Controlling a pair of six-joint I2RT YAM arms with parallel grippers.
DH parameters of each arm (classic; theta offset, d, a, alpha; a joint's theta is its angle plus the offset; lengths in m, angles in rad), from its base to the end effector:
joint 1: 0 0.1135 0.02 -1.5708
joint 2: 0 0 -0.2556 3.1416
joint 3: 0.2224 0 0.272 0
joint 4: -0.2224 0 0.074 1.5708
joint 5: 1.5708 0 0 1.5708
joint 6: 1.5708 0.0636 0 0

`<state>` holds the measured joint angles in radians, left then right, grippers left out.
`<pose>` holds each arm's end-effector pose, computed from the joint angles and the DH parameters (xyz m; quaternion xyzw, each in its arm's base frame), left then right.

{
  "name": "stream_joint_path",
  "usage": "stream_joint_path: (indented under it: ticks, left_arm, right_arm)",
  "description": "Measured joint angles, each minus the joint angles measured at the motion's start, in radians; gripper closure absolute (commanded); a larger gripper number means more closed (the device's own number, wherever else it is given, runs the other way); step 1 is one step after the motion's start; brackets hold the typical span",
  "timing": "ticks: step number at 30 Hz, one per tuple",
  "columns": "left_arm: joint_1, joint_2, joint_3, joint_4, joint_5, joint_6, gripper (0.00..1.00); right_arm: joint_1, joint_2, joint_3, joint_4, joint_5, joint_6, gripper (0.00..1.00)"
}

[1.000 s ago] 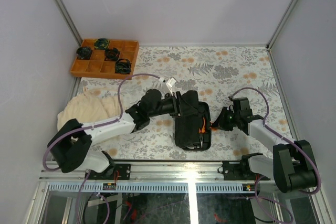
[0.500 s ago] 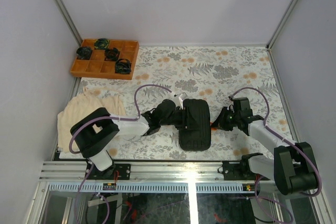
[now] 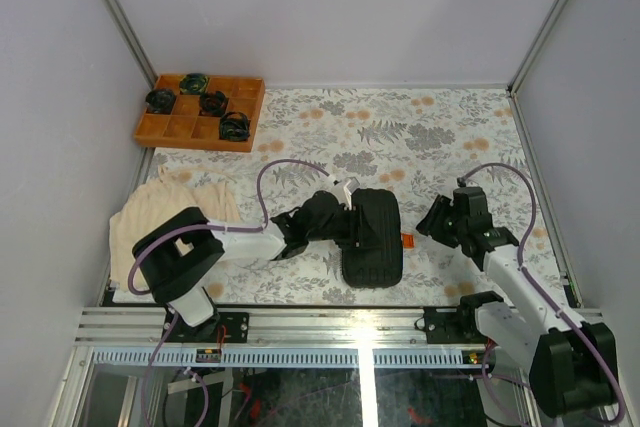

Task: Sort the tools into containers
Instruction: Close the storage box at the center of the board.

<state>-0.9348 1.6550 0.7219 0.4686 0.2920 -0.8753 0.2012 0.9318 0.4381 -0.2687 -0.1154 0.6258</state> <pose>0.2040 -0.3071 0.1303 0.1014 0.8392 -0.4852 0.2237 0.2227 0.0529 0.1510 0.1712 0.9021 0.2063 0.3382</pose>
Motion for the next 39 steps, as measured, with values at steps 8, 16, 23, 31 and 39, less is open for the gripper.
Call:
stream_joint_path:
  ticks: [8, 16, 23, 31, 39]
  left_arm:
    - [-0.013, -0.013, 0.028, -0.078, -0.050, 0.040, 0.62]
    - [-0.022, -0.038, 0.043, -0.157, -0.093, 0.069, 0.63]
    - [-0.023, -0.055, 0.084, -0.268, -0.145, 0.121, 0.62]
    - [-0.019, -0.095, 0.115, -0.410, -0.203, 0.180, 0.61]
    - [-0.016, -0.127, 0.133, -0.509, -0.278, 0.220, 0.59]
  right_arm:
    - [0.000, -0.048, -0.078, 0.052, 0.026, 0.035, 0.34]
    - [0.000, 0.018, -0.126, 0.190, -0.156, 0.059, 0.47]
    - [-0.004, 0.112, -0.126, 0.243, -0.299, 0.056, 0.58]
    - [-0.006, 0.118, -0.172, 0.378, -0.462, 0.090, 0.53]
    - [0.001, 0.089, -0.138, 0.304, -0.481, 0.075, 0.51]
